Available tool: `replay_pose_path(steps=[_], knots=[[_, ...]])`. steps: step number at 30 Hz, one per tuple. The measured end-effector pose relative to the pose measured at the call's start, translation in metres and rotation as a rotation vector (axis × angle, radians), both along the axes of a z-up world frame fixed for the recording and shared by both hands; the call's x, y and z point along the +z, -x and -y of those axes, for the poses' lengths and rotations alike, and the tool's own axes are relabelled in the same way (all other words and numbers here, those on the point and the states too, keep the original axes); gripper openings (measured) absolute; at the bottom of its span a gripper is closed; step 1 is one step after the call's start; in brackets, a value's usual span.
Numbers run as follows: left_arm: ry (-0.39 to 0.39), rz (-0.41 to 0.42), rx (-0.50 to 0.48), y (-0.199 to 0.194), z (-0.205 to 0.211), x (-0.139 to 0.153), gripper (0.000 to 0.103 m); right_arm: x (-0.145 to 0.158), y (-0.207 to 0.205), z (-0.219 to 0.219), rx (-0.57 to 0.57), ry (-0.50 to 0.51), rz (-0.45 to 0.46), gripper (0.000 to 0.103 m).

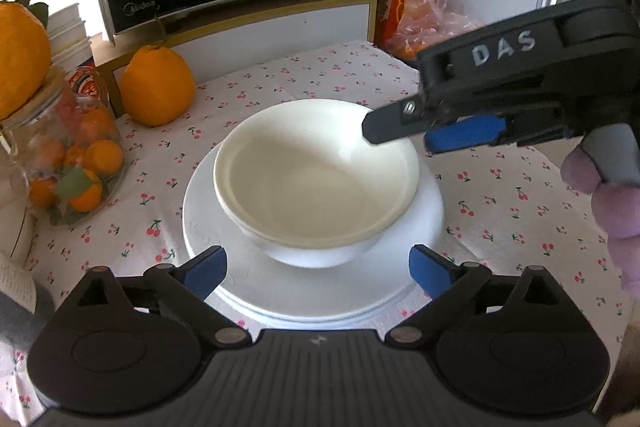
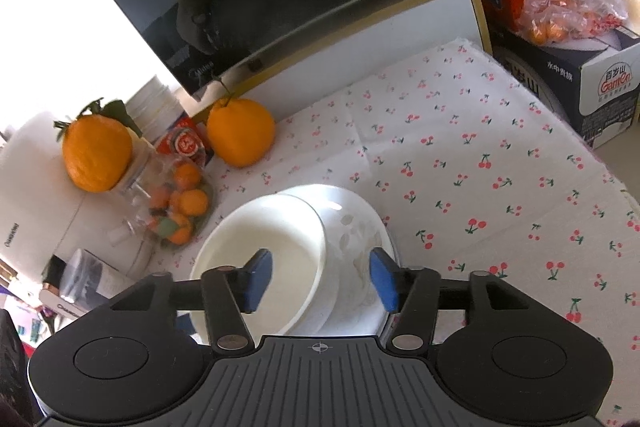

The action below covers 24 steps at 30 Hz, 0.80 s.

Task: Organize plates and bowls

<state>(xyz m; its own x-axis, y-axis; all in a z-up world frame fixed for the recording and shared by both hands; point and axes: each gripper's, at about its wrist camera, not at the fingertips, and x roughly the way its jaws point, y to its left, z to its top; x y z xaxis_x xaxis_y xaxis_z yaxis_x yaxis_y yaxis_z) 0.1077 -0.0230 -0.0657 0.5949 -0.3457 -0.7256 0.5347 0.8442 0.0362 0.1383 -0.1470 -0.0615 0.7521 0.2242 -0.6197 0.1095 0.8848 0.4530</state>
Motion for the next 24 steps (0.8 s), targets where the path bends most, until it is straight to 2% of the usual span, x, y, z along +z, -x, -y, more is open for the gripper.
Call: replay_pose_path(steps=[8,13,19,22,24], knots=[[0.0,-0.012,0.073,0.02,-0.005,0.013,0.099,0.018,0.025,0.006,0.002,0.068,-0.008,0.072],[-0.019,-0.026,0.162,0.031,-0.005,0.026,0.099,0.032,0.038,0.01,-0.007,0.093,-0.014,0.078],[-0.028,-0.06,0.298,0.042,-0.011,0.036,0.1,0.044,0.052,0.0,0.003,0.214,-0.056,0.081],[-0.02,-0.062,0.355,0.048,-0.013,0.041,0.101,0.045,0.059,-0.007,0.022,0.247,-0.075,0.081],[-0.013,-0.066,0.403,0.05,-0.016,0.043,0.101,0.044,0.064,-0.011,0.027,0.262,-0.079,0.085]])
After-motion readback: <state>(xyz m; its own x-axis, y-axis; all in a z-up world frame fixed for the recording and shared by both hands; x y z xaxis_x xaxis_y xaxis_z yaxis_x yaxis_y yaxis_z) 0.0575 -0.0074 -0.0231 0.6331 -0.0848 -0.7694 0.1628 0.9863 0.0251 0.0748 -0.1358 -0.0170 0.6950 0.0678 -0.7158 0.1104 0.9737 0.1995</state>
